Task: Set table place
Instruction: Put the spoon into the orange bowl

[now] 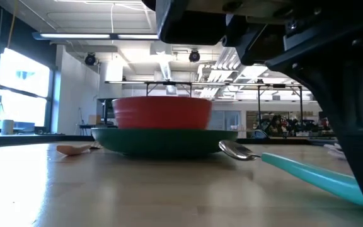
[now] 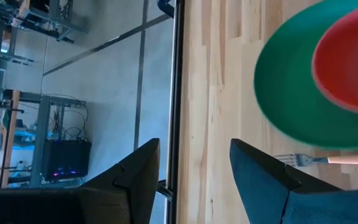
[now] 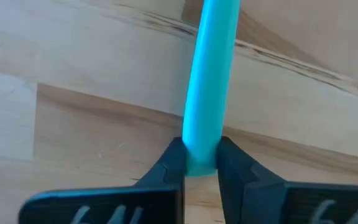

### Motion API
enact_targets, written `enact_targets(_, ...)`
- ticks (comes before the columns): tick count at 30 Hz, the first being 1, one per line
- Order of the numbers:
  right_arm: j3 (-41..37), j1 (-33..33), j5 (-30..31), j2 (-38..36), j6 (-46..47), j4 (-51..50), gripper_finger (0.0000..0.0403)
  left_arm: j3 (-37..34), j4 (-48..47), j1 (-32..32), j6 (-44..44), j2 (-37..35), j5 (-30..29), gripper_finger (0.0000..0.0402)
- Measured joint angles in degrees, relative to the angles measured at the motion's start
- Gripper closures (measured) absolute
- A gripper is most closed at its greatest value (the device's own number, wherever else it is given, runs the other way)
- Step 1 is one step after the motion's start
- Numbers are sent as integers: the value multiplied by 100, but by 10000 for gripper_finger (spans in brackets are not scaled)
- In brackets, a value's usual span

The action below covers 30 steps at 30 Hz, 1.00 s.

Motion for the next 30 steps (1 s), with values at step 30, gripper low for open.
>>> enact_targets(30, -11, 113, 453, -1486, -130, -855, 378, 0, 0, 0, -2, 0, 0, 218)
